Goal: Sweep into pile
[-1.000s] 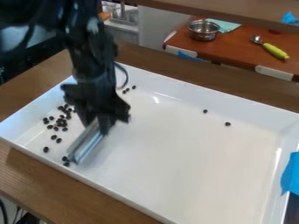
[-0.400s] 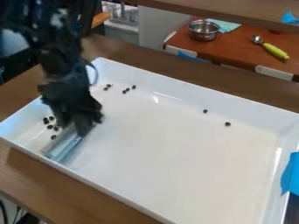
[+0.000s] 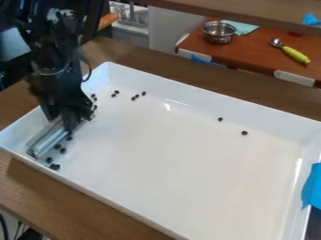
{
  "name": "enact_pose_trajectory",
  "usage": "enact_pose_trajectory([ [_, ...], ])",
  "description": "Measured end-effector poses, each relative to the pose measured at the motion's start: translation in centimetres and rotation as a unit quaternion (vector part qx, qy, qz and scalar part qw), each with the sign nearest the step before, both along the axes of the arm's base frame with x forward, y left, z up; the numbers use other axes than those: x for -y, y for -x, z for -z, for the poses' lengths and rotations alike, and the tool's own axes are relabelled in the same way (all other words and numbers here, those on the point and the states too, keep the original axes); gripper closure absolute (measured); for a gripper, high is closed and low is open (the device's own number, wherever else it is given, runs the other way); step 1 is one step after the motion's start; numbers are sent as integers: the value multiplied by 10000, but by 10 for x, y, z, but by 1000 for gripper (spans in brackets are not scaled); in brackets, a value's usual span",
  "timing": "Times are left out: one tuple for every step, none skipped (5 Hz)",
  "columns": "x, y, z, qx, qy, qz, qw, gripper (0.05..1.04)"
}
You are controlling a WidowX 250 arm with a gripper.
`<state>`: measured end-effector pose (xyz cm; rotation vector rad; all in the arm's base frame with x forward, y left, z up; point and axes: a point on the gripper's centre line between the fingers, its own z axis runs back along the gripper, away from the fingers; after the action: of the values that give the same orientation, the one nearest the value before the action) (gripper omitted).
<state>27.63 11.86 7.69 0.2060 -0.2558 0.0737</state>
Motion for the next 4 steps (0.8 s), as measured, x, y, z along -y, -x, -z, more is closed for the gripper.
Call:
enact_pose_trajectory([
  [4,7,-4,127,-21,71,9999,722],
  [40,4,-19,3,576,115,9983,722],
  [80,-20,-50,140,933,17,9955,722],
  [121,-40,-54,-108,1087,-85,9940,722],
])
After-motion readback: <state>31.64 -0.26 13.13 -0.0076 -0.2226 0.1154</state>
